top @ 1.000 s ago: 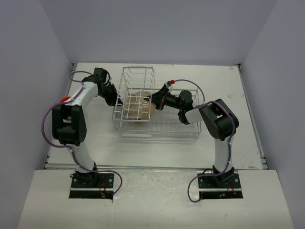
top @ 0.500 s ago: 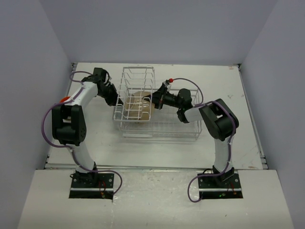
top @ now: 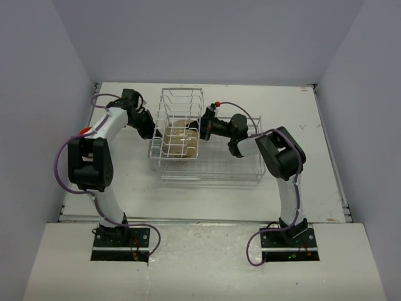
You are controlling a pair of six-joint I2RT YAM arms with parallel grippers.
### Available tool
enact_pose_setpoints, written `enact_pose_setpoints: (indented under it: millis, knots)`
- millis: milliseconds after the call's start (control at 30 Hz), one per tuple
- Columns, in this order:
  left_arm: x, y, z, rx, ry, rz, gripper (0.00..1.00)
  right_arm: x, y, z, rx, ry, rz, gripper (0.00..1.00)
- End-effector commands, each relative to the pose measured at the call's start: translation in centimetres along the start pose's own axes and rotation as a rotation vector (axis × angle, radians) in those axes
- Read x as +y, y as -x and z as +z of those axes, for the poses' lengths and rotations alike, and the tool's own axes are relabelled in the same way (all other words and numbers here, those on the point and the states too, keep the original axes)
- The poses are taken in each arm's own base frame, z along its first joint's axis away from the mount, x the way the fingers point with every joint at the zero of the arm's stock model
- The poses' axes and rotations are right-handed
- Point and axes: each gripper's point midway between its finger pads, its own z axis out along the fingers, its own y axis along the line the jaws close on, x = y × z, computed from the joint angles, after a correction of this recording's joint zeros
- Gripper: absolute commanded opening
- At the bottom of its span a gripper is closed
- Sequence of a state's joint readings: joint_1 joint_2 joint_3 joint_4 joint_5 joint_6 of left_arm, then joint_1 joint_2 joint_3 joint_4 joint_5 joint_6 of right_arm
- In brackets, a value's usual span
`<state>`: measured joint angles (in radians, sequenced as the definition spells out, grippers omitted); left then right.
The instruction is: Unload the bowls from the dish rack
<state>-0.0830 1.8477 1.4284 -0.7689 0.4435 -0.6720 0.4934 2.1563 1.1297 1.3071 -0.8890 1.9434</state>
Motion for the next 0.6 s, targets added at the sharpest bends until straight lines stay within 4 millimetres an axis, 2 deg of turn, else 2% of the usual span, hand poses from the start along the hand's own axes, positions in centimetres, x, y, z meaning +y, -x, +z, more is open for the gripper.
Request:
enact_pose_setpoints:
  millis: [0, 300, 567]
  knots:
    - [-1.7, 0.0, -0.5, 0.010, -0.085, 0.004, 0.00, 6.5, -2.7, -0.6, 0.094, 0.234, -0.241, 0.00]
    - [-1.6, 0.2, -0.6, 0.005, -0.084, 0.004, 0.00, 8.9, -3.7, -0.6, 0.126, 0.266, -0.325, 0.00]
    - [-1.6, 0.4, -0.7, 0.001, -0.089, 0.000, 0.00, 10.4, -4.4, 0.1, 0.161, 0.209, -0.379, 0.00]
